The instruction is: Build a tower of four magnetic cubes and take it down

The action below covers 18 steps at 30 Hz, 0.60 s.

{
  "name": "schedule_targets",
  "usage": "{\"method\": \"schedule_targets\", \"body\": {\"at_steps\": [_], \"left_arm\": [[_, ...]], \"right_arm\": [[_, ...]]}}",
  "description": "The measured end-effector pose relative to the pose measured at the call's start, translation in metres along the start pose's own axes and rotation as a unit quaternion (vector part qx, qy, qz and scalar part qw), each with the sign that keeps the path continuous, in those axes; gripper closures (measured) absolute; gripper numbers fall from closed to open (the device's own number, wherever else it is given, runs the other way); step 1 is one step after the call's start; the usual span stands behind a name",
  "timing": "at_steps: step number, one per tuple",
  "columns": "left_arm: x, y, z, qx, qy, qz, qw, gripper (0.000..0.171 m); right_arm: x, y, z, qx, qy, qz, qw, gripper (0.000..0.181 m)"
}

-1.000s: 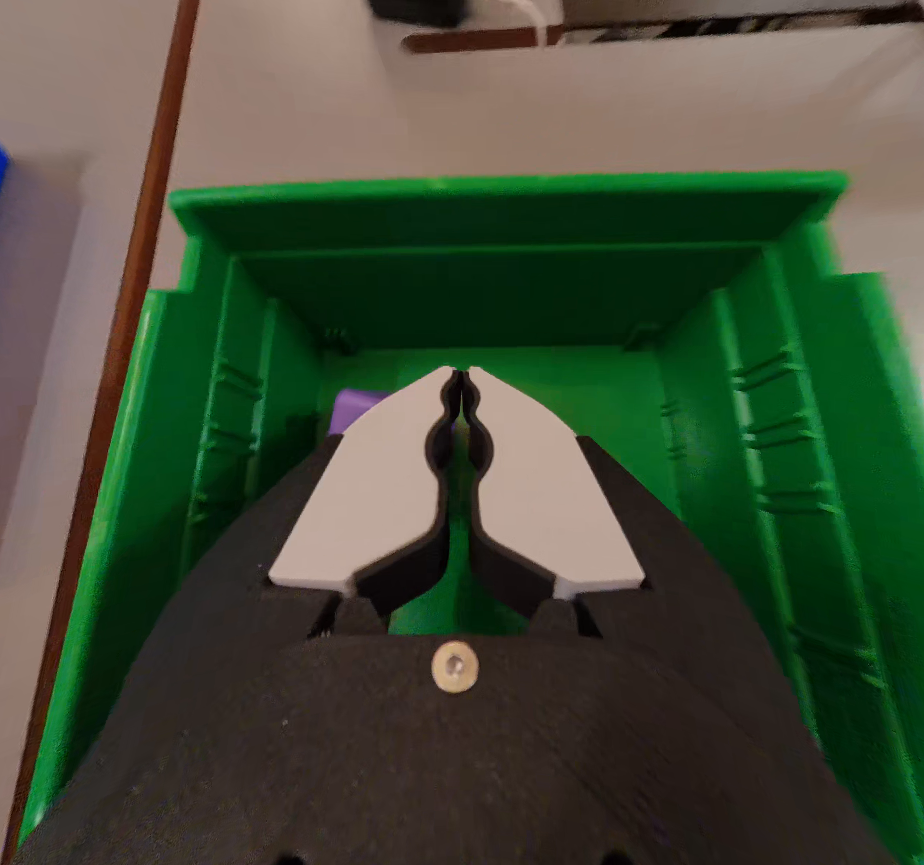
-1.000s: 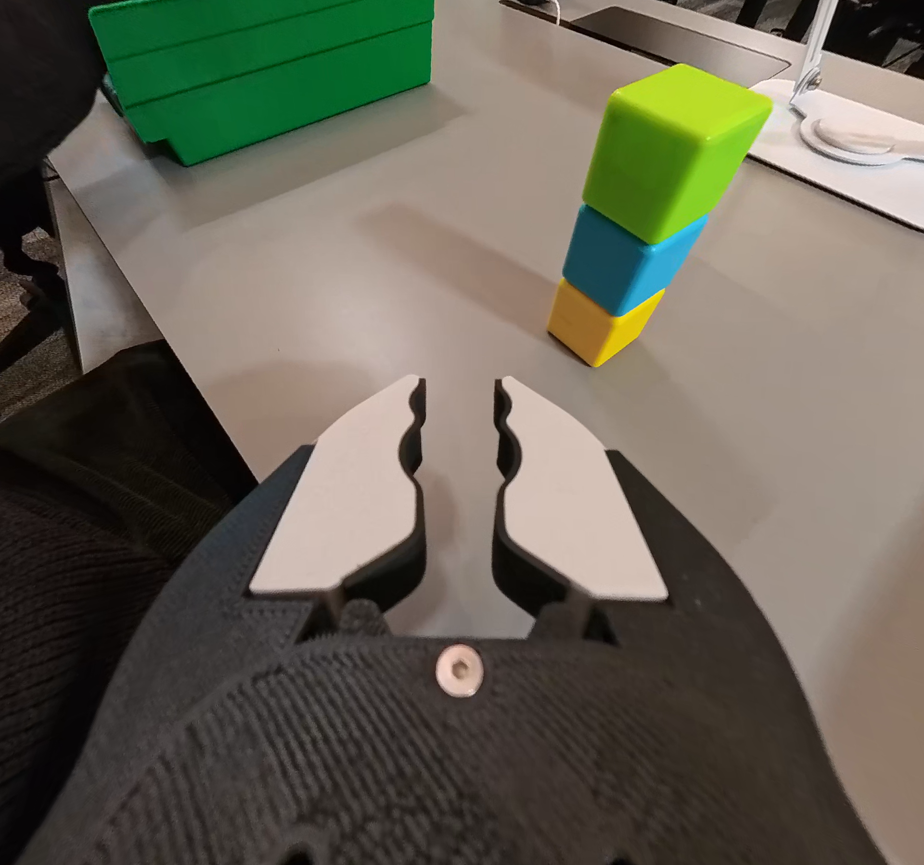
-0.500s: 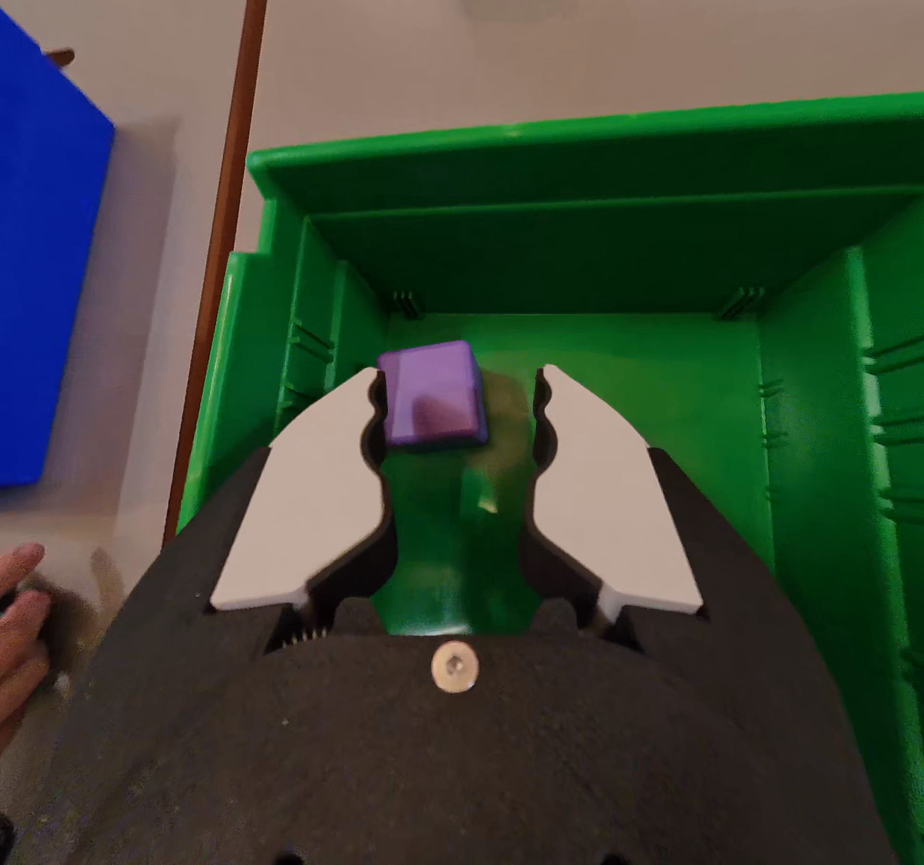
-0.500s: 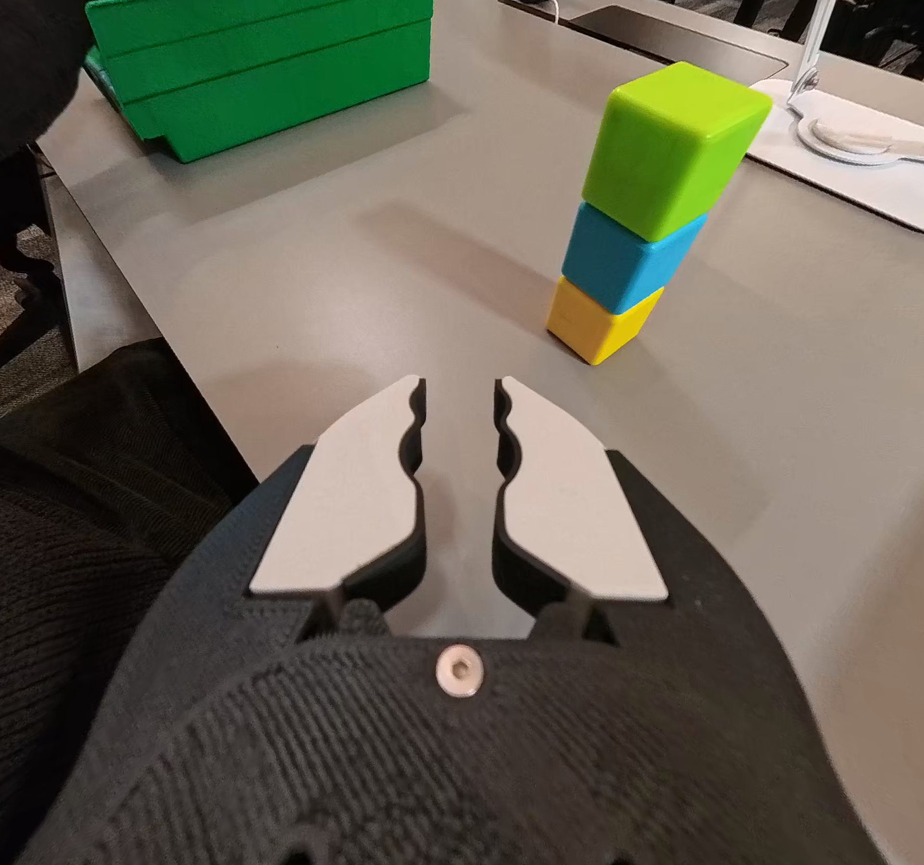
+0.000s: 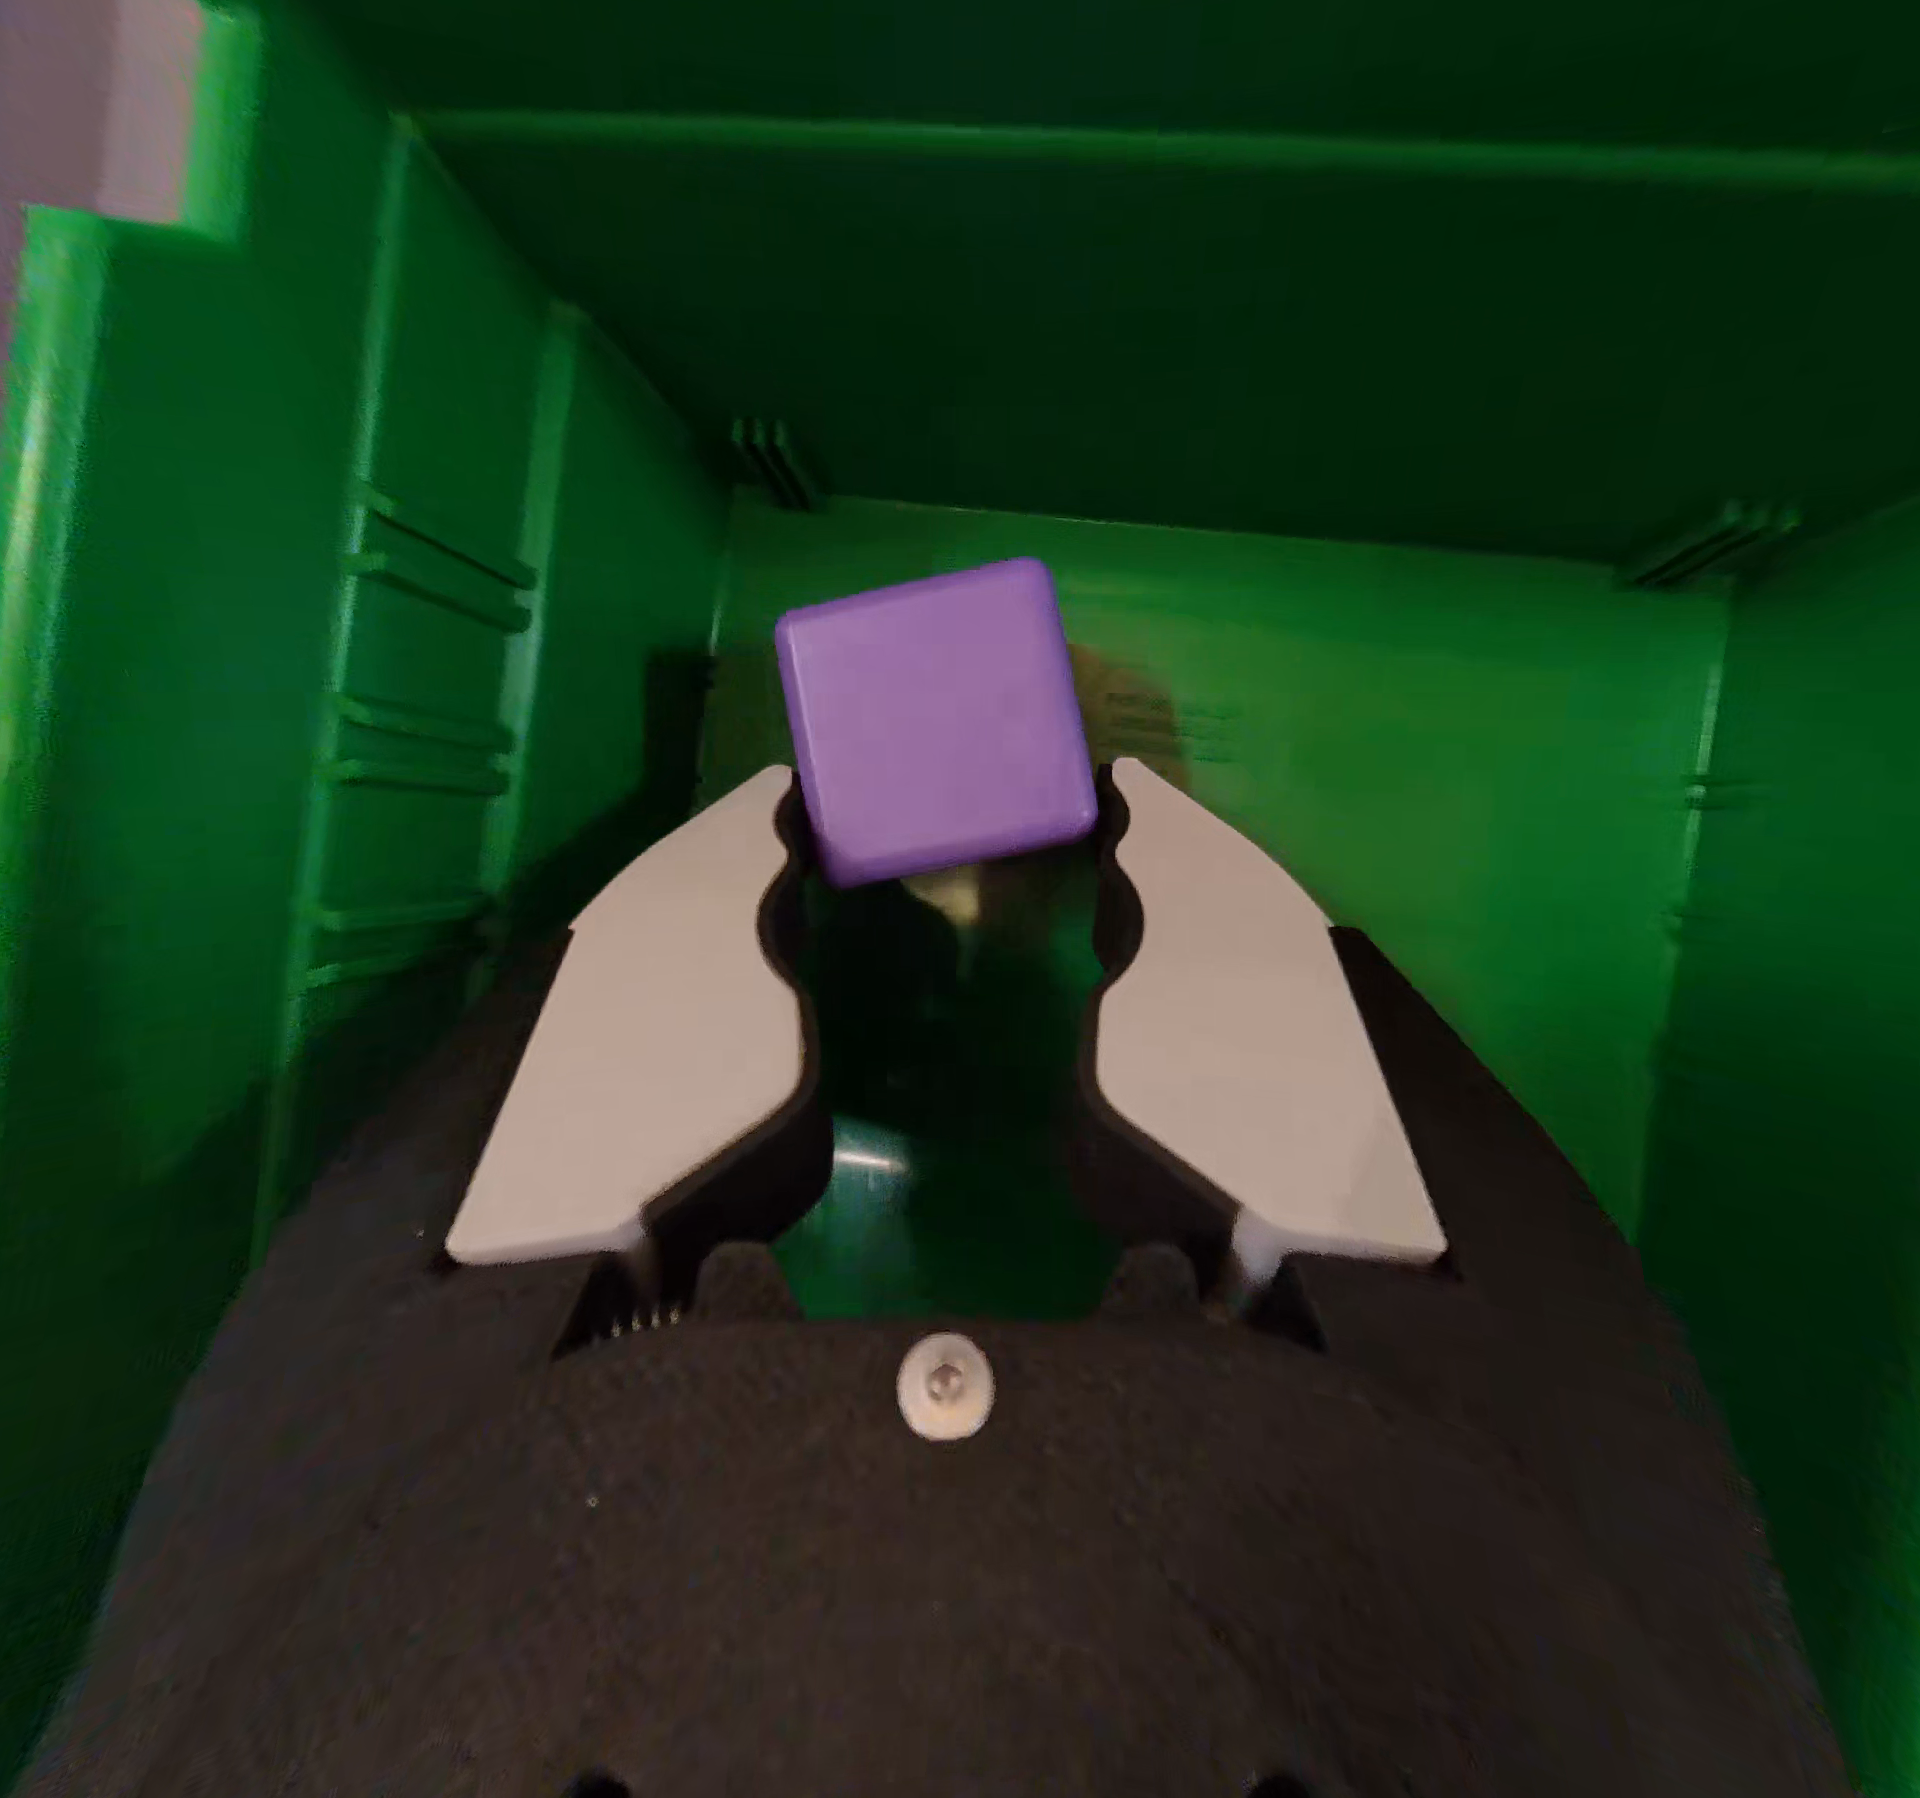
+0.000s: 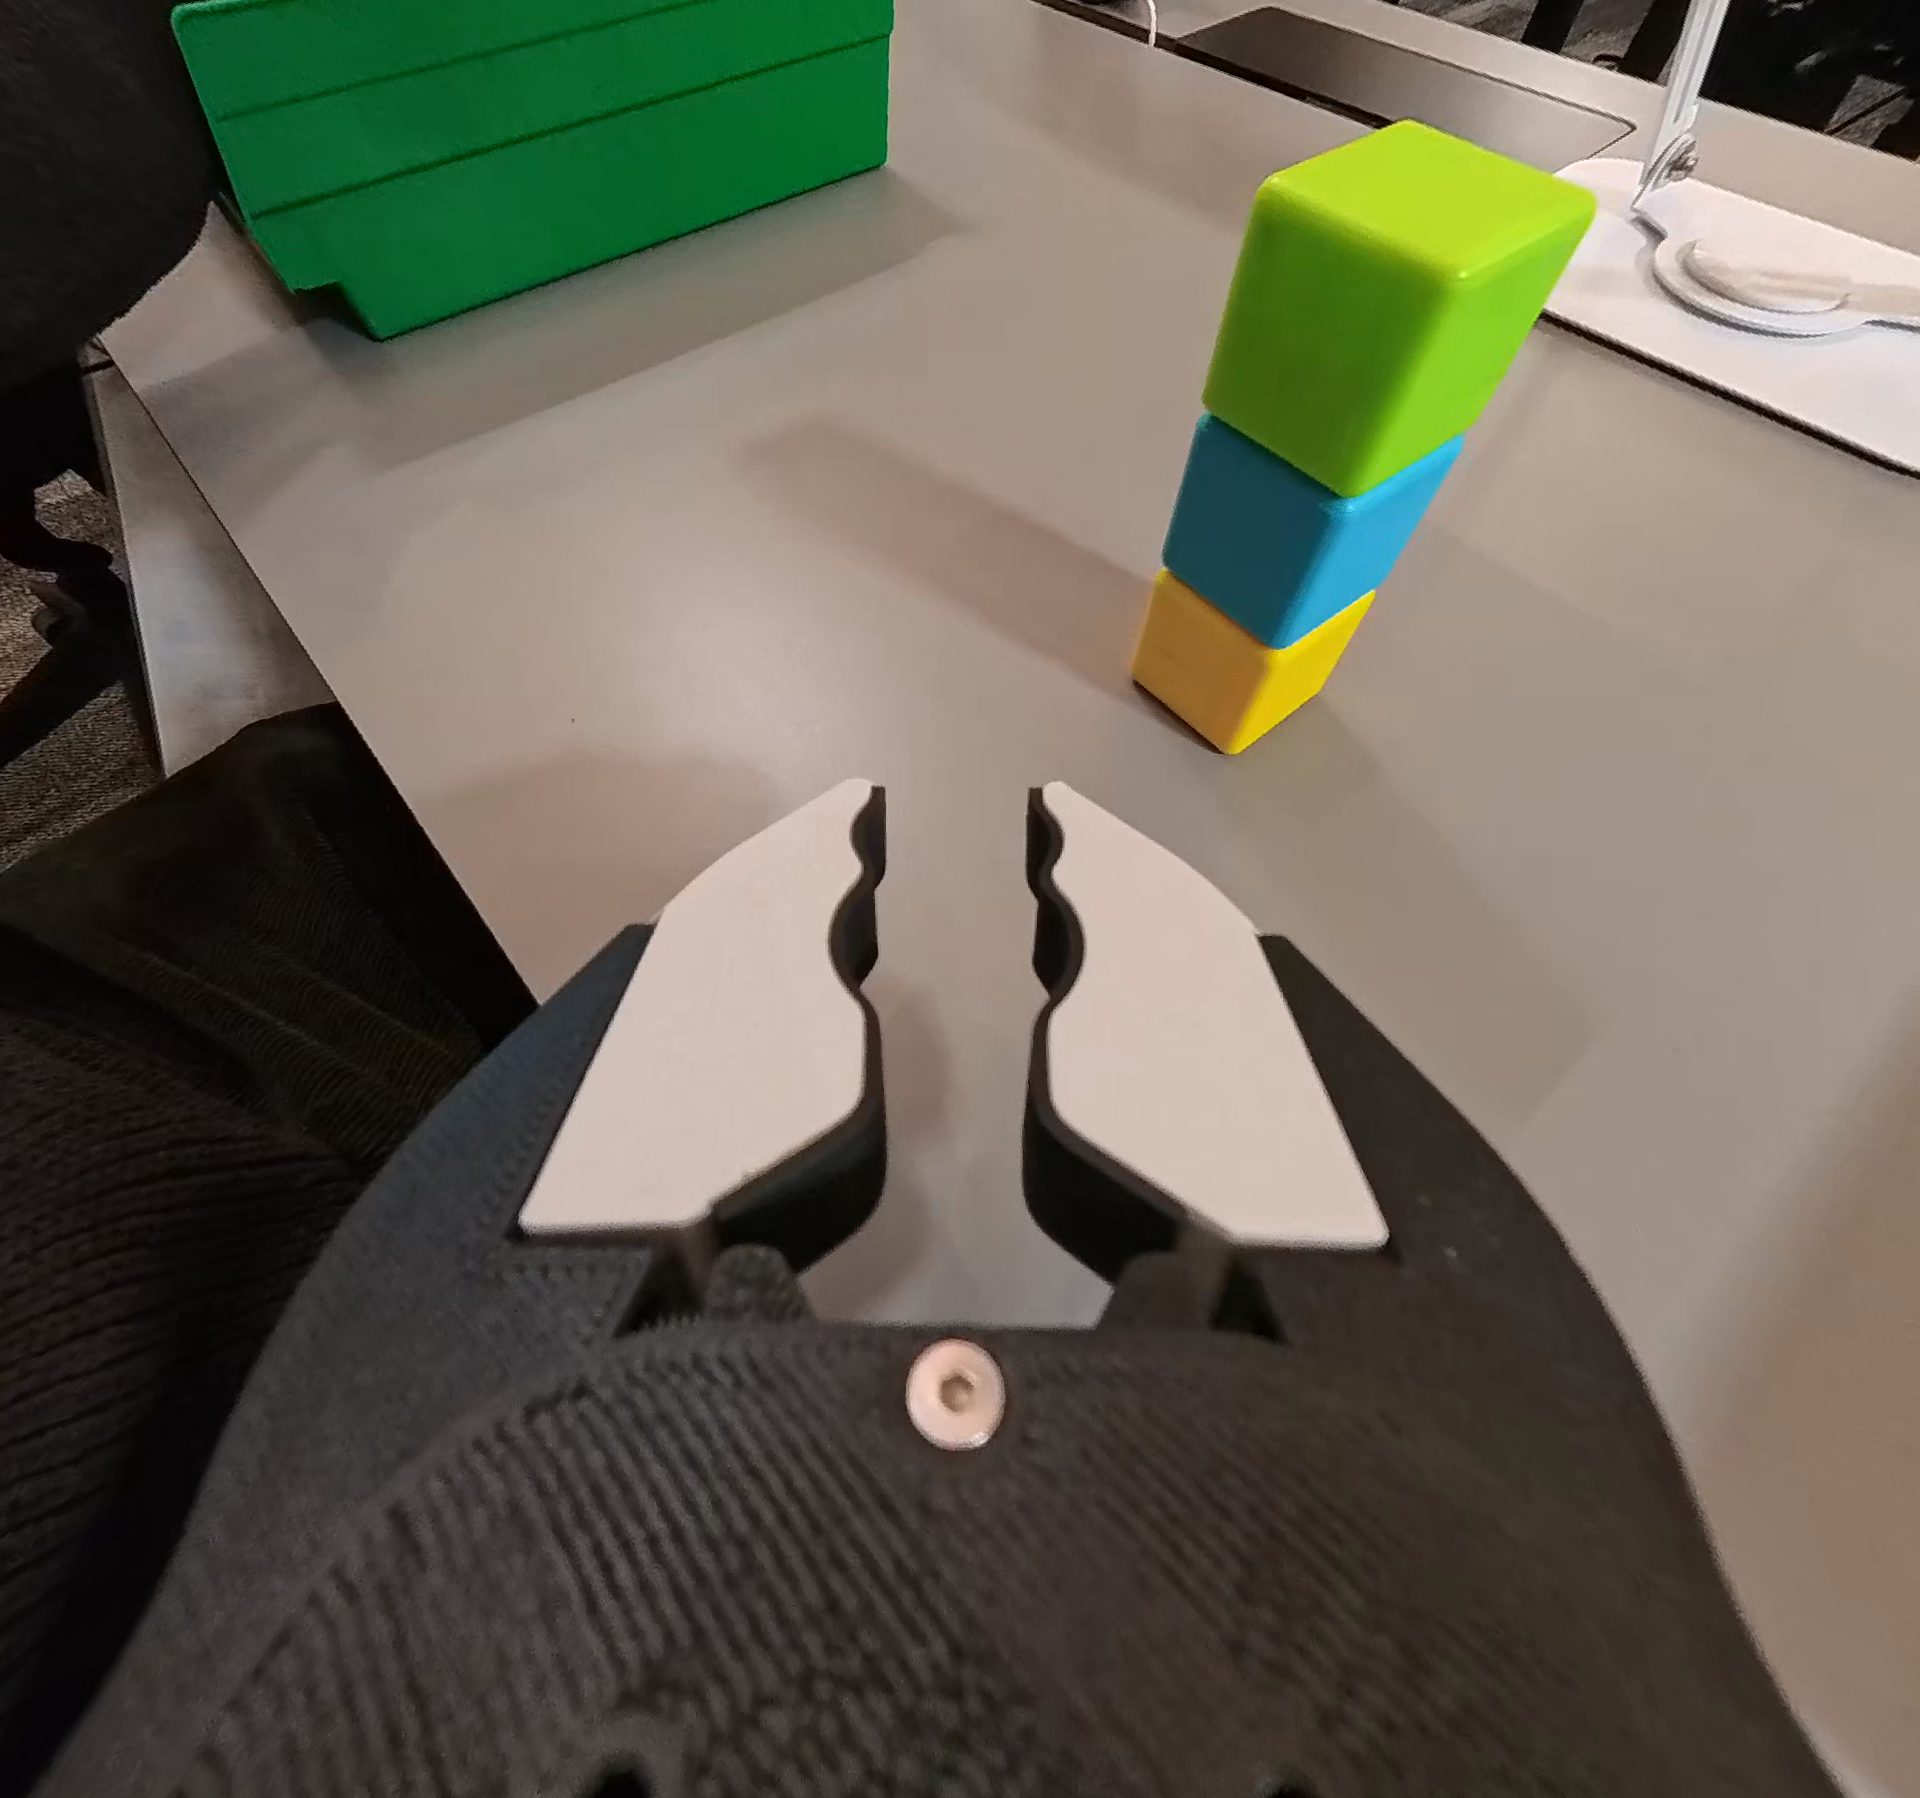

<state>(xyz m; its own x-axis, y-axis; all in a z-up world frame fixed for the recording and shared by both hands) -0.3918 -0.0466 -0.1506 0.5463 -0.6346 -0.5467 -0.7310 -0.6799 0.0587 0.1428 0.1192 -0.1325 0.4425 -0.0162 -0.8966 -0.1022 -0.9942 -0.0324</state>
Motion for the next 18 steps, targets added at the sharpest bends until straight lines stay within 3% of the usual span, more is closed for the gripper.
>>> {"method": "schedule_targets", "body": {"at_steps": [5,10,18], "left_arm": [[-0.002,-0.001,0.002,-0.019,-0.019,0.011,1.000,0.117],[-0.005,-0.004,-0.001,0.009,-0.041,0.015,0.999,0.118],[-0.036,-0.013,-0.058,0.020,-0.149,0.033,0.988,0.120]], "right_arm": [[0.000,0.000,0.000,0.000,0.000,0.001,1.000,0.155],[0.000,0.000,0.000,0.000,0.000,0.000,1.000,0.155],[0.000,0.000,0.000,0.000,0.000,0.000,1.000,0.155]]}}
Point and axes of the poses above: each gripper's, where its closed fingertips meet, z out along the fingers, x out of its underside, y = z × x across the jaws, the point moved 9 cm from there along -z, back along the fingers, and after that the axes turned 4 degrees about x, right-handed, at the moved point
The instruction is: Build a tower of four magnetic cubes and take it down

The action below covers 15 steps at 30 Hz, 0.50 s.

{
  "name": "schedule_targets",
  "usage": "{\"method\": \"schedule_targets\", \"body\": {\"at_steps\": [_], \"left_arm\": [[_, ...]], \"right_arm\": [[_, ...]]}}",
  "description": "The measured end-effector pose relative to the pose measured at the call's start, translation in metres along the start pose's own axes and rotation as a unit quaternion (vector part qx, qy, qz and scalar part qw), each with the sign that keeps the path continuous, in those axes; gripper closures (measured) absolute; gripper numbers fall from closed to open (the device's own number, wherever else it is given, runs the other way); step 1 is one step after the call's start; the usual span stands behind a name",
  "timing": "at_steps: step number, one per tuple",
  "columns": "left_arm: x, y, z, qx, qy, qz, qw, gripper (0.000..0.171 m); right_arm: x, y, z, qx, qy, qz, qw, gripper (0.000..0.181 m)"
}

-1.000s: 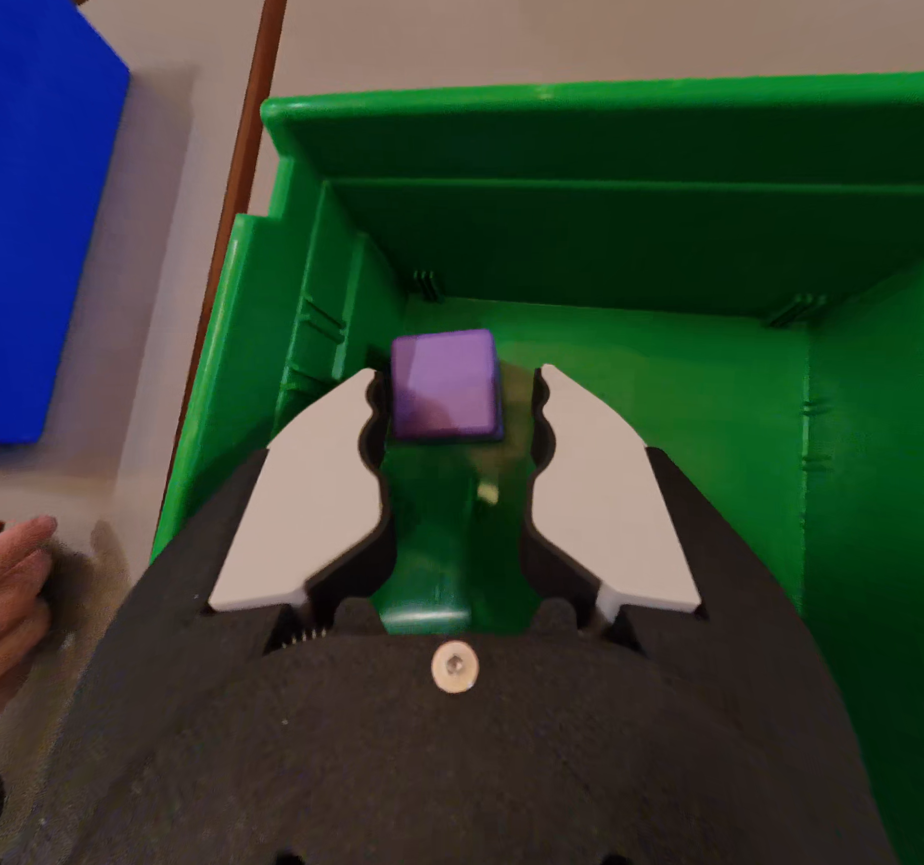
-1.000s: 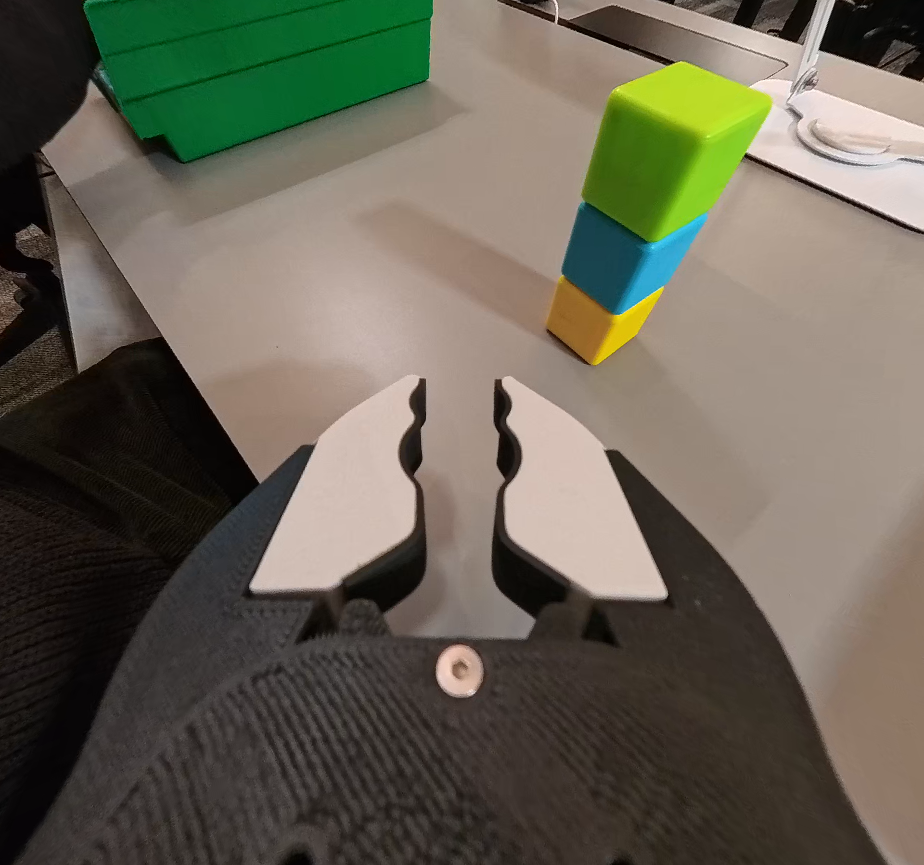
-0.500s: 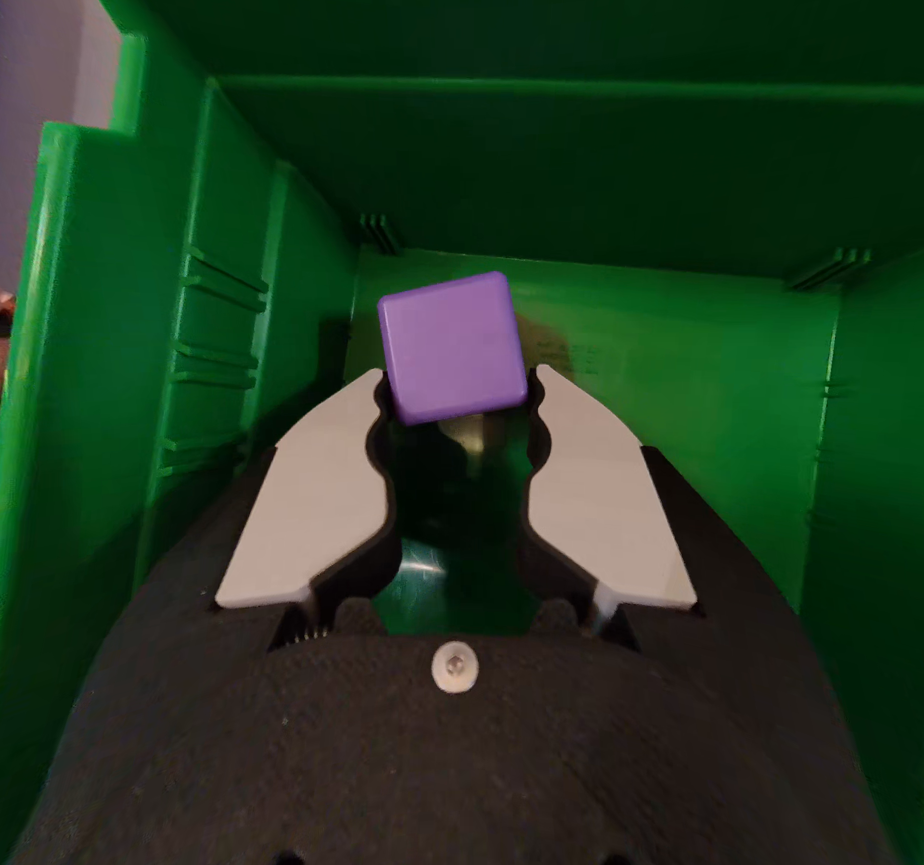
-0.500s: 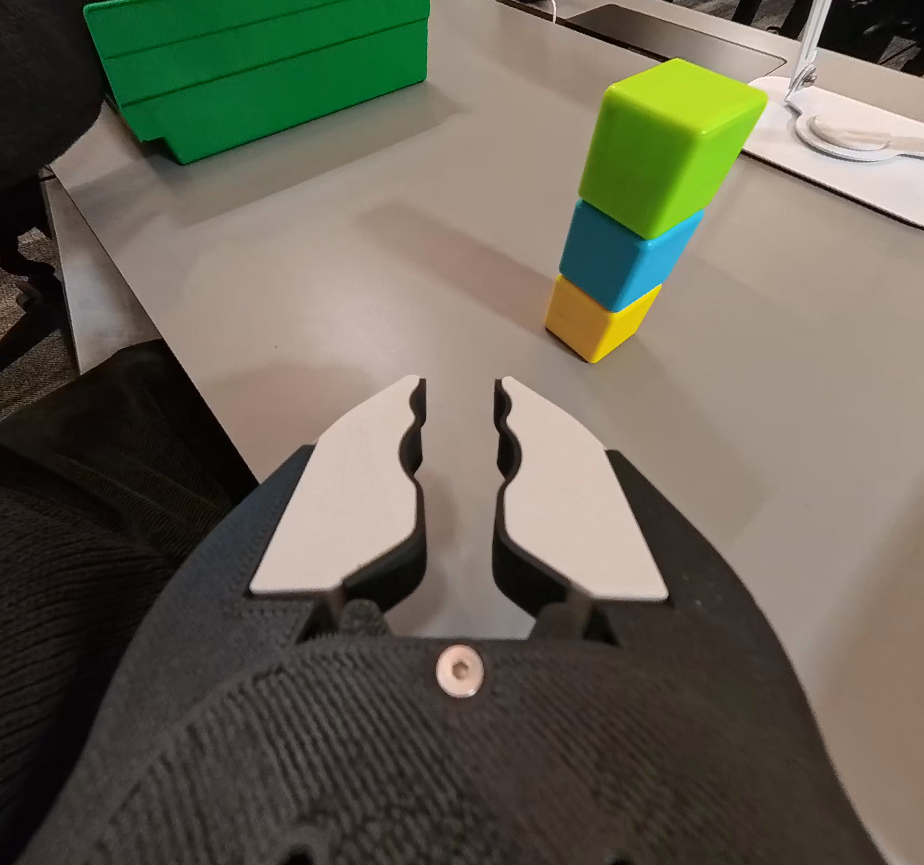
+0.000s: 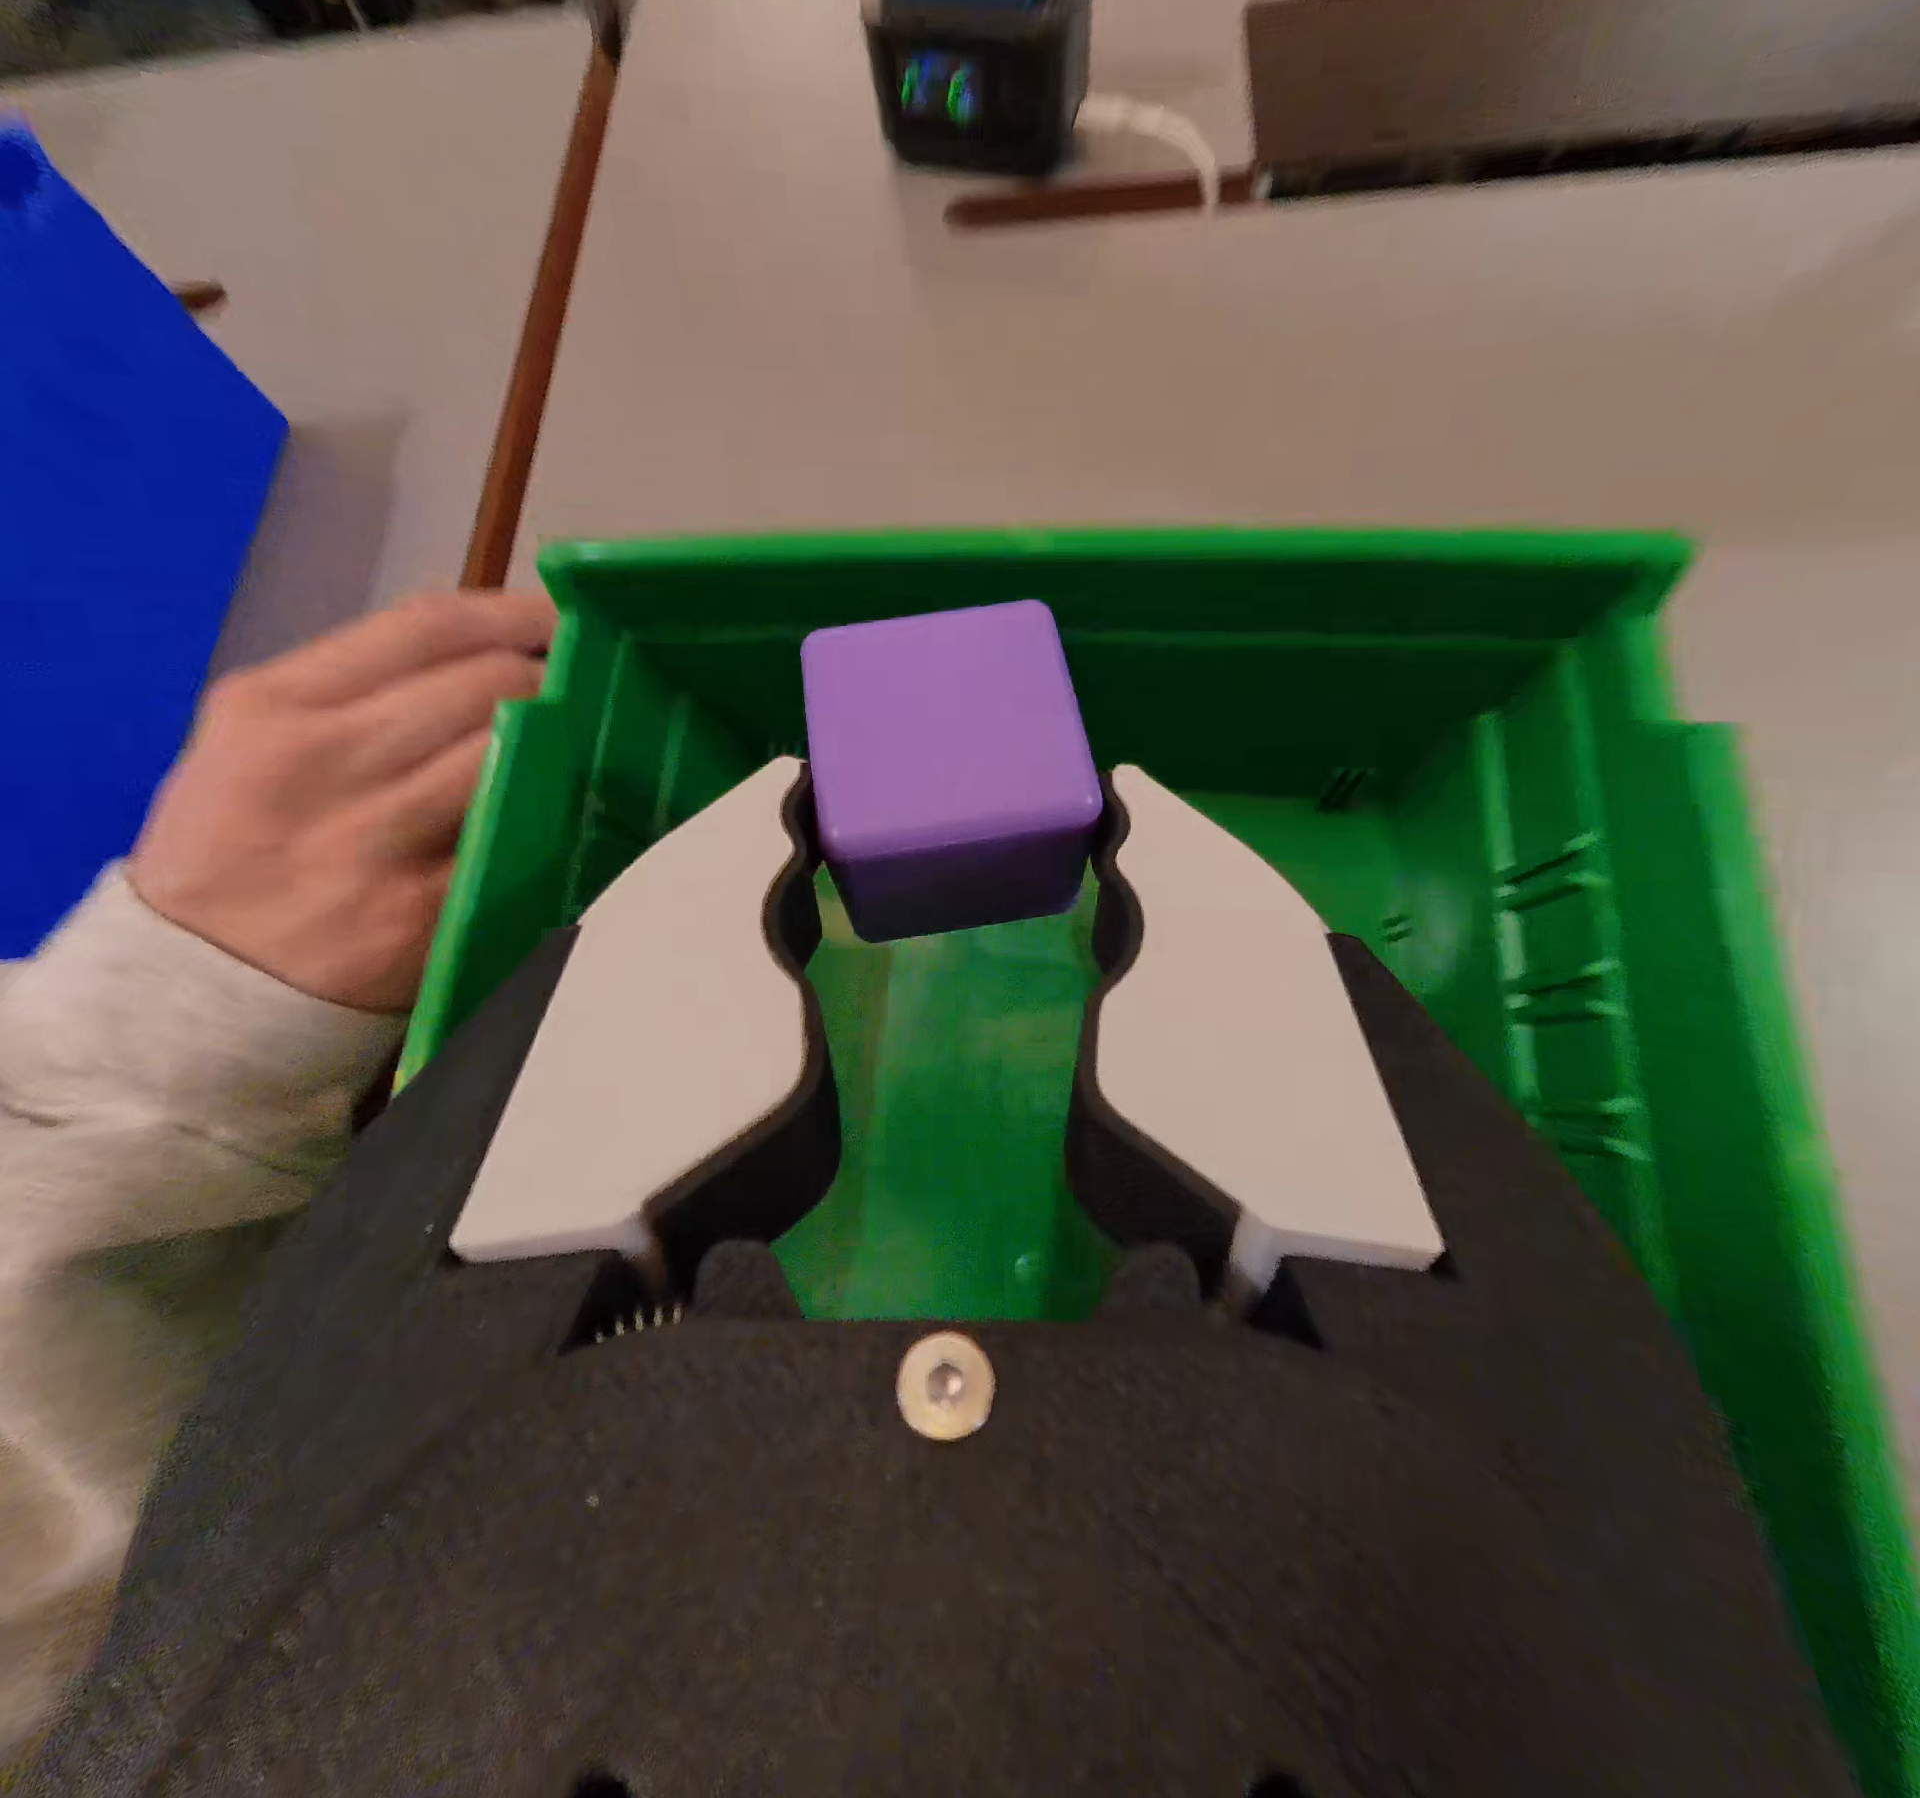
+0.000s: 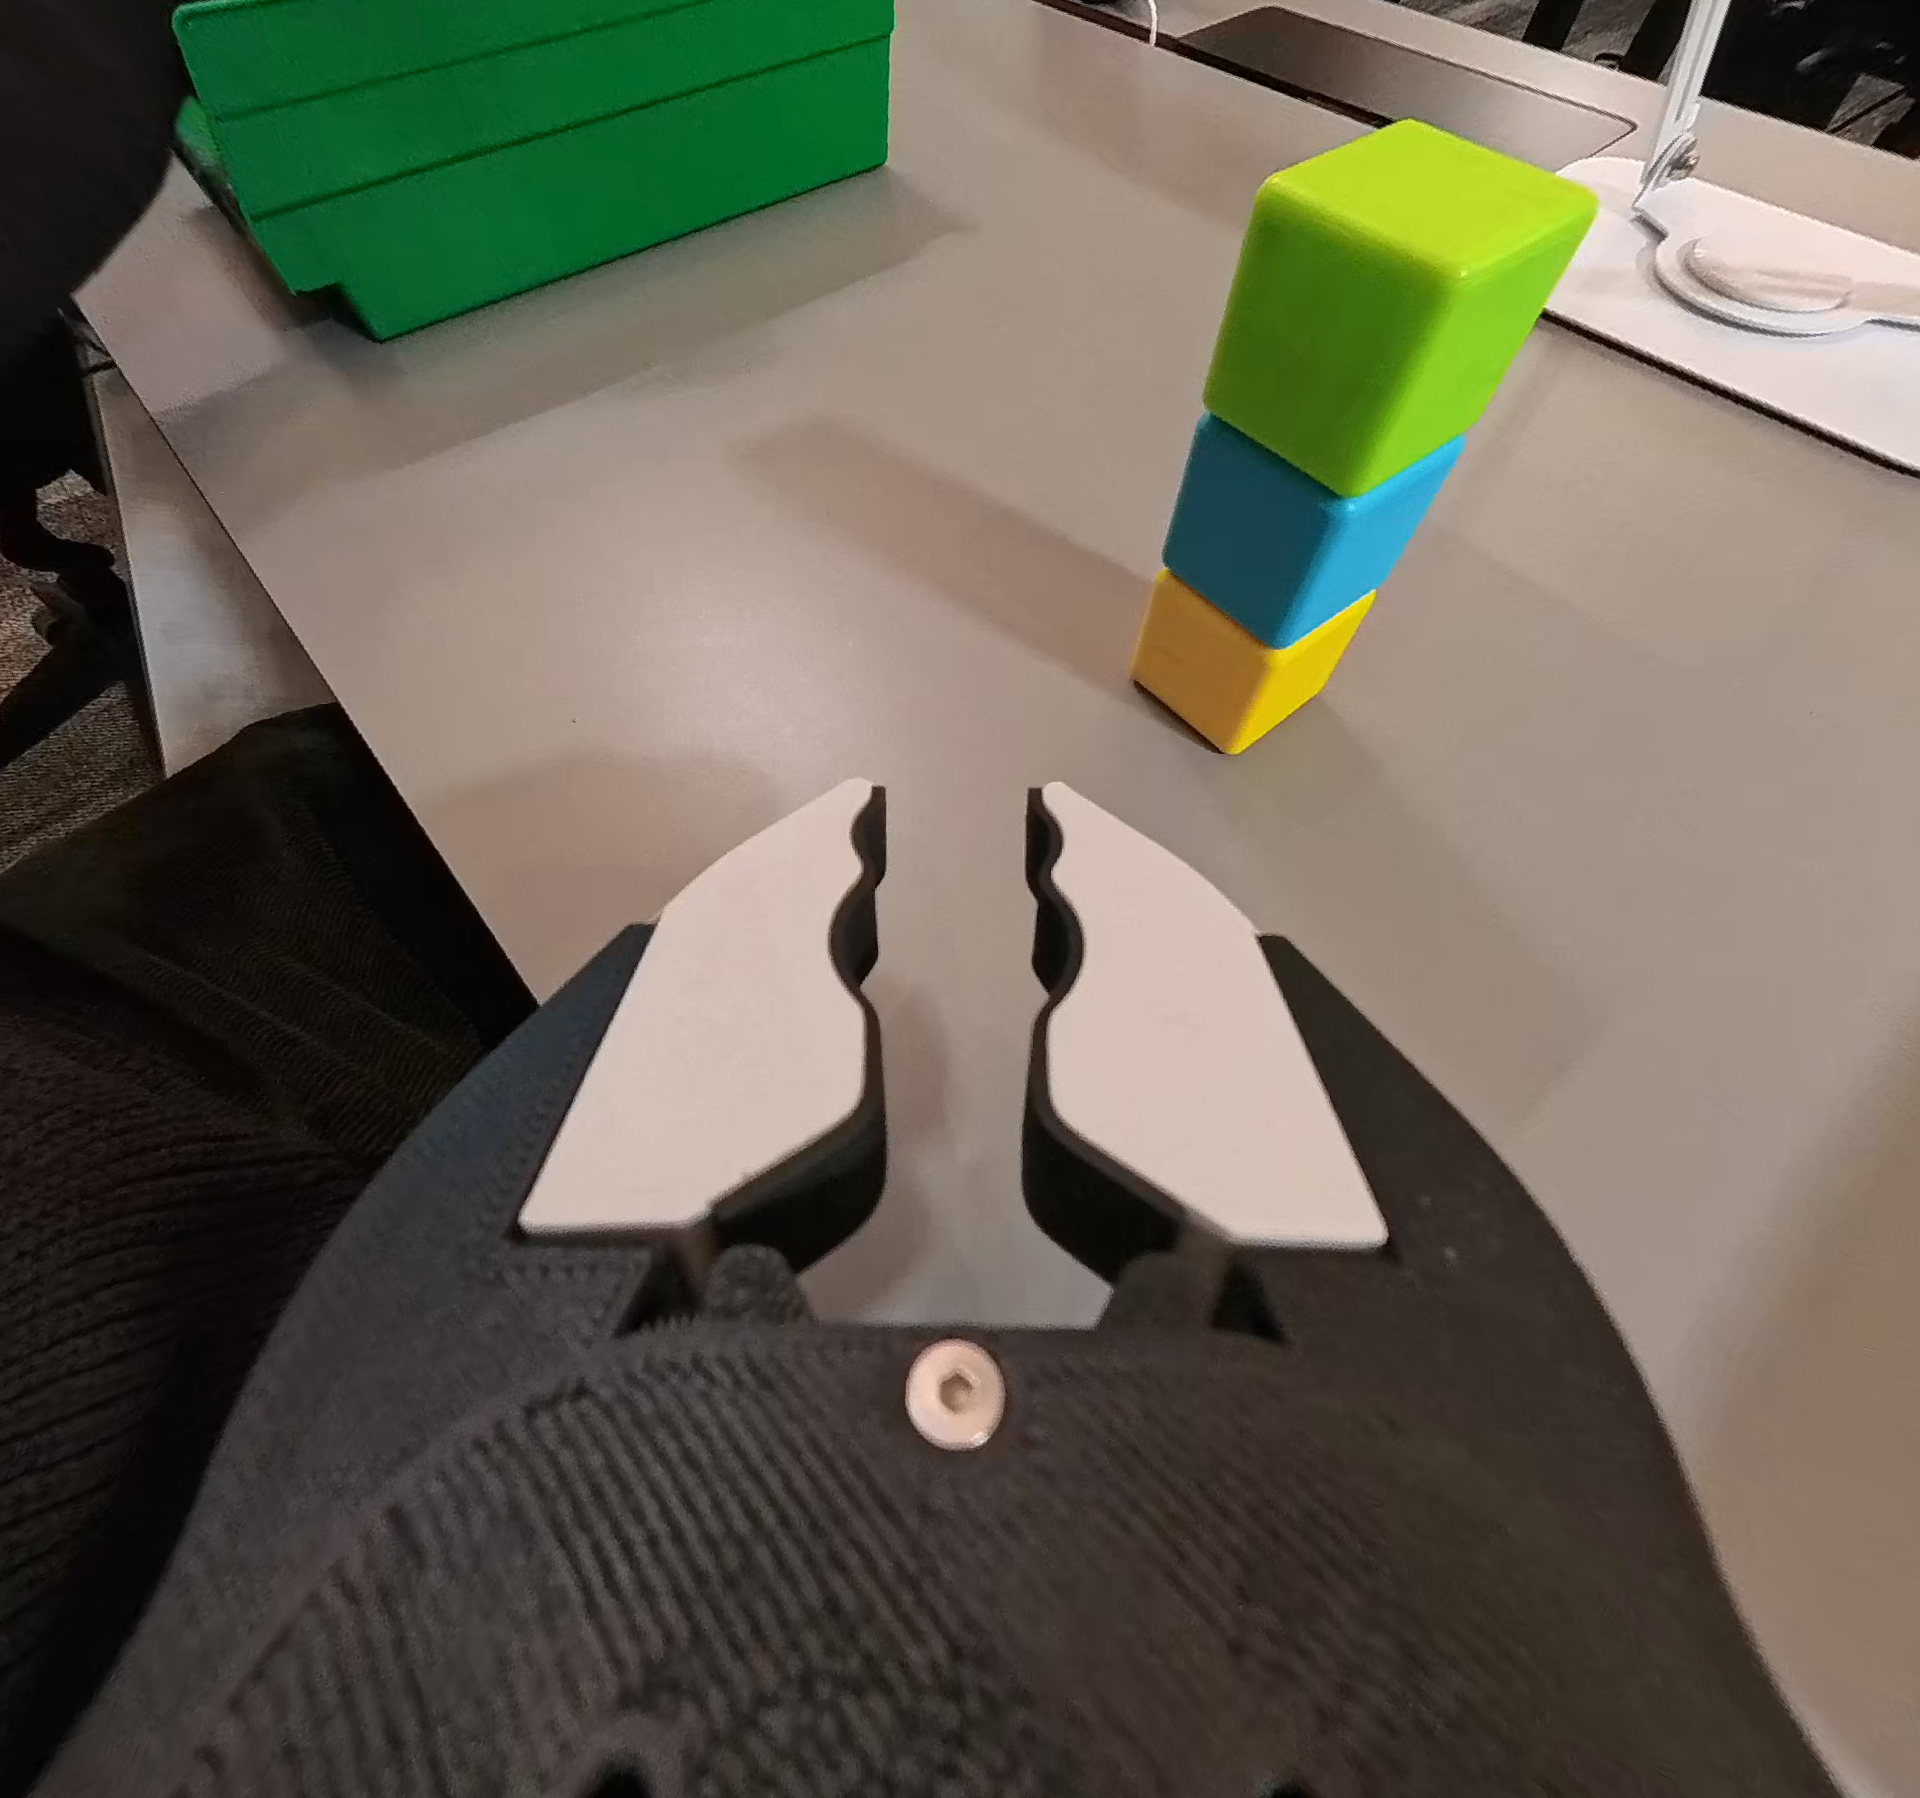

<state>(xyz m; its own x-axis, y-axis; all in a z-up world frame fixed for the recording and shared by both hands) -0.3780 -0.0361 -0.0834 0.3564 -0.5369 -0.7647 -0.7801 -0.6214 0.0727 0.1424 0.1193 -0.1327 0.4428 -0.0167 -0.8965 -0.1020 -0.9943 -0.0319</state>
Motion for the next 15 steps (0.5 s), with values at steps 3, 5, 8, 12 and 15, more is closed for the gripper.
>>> {"method": "schedule_targets", "body": {"at_steps": [3,5,8,12,15], "left_arm": [[-0.026,-0.019,-0.028,0.037,-0.063,0.020,0.997,0.120],[-0.044,-0.041,-0.048,0.082,-0.105,0.043,0.990,0.120],[-0.067,-0.088,-0.077,0.181,-0.156,0.081,0.968,0.120],[-0.081,-0.165,-0.101,0.311,-0.188,0.143,0.921,0.120],[-0.078,-0.222,-0.105,0.395,-0.172,0.197,0.881,0.120]], "right_arm": [[0.000,0.000,0.000,0.000,-0.001,0.000,1.000,0.155],[0.000,0.000,0.000,0.001,0.000,-0.001,1.000,0.155],[0.002,0.000,-0.003,0.006,0.002,0.000,1.000,0.155],[0.005,-0.002,-0.011,0.022,0.001,0.005,1.000,0.155],[0.009,-0.004,-0.019,0.037,0.001,0.010,0.999,0.155]]}}
Point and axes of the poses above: each gripper's, where its closed fingertips meet, z out along the fingers, x out of its underside, y = z × x across the jaws, the point moved 9 cm from there along -z, back along the fingers, and after that the axes turned 4 degrees about x, right-handed, at the moved point
